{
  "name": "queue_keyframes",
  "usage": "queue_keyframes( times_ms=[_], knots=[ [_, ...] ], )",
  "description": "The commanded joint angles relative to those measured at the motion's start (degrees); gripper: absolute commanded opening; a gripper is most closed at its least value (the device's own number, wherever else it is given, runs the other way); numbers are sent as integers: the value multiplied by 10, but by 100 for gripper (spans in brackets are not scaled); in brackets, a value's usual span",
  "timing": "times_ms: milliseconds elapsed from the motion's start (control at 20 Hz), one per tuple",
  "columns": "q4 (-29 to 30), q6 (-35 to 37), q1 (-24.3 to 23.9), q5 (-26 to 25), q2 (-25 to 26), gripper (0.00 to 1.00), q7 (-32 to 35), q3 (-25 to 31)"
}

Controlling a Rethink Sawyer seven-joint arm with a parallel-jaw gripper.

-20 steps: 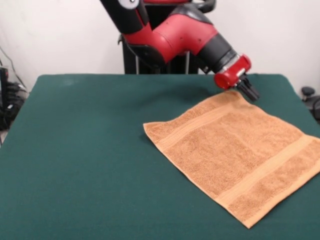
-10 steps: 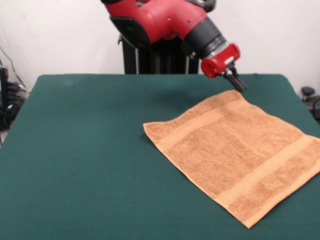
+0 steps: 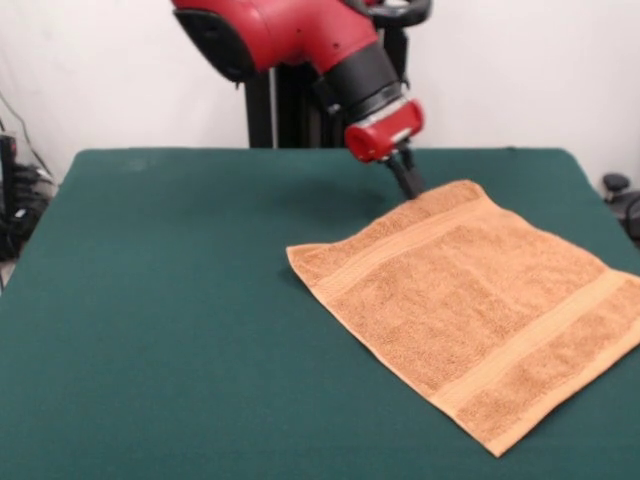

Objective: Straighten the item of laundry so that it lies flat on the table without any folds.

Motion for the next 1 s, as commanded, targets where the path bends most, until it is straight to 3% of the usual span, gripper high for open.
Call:
queue_keyframes(
  times_ms=[50,200,550,1000],
  knots=[
    [-20,108,-36,-41,-16,0,78,63],
    [-24,103,-41,-43,-15,0,70,59],
    [-15,-11,-17,-9,-25,0,62,25],
    [10,-72,8,29,-56,0,70,16]
  ],
)
